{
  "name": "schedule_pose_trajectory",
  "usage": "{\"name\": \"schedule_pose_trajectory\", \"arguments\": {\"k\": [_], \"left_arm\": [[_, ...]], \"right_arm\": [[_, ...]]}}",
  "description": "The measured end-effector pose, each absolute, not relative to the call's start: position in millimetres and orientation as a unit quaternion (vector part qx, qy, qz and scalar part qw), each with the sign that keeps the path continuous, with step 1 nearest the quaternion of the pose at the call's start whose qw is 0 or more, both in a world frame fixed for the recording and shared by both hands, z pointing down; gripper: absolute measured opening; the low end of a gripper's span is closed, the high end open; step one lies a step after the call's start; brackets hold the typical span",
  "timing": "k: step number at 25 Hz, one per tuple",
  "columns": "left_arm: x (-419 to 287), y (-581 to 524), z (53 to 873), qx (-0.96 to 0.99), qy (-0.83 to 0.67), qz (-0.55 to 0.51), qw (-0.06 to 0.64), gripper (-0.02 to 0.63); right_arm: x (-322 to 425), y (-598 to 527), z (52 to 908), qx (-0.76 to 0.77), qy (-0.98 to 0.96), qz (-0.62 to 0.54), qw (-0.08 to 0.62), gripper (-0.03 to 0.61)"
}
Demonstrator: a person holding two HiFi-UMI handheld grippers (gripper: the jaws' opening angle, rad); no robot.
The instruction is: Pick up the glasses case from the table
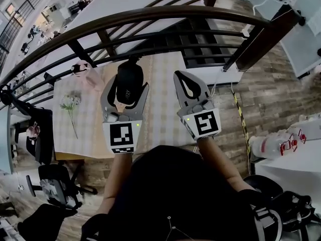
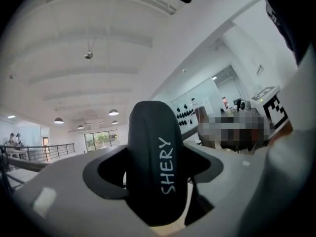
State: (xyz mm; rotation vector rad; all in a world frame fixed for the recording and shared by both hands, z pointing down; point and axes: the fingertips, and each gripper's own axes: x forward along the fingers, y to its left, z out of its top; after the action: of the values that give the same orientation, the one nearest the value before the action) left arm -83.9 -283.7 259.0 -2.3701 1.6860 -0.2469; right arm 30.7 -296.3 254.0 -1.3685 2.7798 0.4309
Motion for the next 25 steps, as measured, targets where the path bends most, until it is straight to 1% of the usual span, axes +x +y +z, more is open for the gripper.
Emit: {"name": "schedule_pose_trajectory", "arguments": {"k": [5,10,19,25], "left_arm": [[-105,-281,249,-0.788,0.609,-0.025,0.086,0.356],[-118,-279,237,-0.771,0.630,-0.002,0.097,0.356],[-122,-274,229,-0.758,0.640,0.000,0.124,0.357],[-126,-273,232,-0.756,0.644,0.001,0.121,0.356]], "right_arm": [[30,-294,240,-0.442,0.887,0.132,0.024,0.008],[32,-292,230,-0.447,0.885,0.127,0.032,0.008],[36,-290,225,-0.453,0.882,0.129,0.034,0.008],[35,-290,229,-0.454,0.882,0.121,0.035,0.008]]}}
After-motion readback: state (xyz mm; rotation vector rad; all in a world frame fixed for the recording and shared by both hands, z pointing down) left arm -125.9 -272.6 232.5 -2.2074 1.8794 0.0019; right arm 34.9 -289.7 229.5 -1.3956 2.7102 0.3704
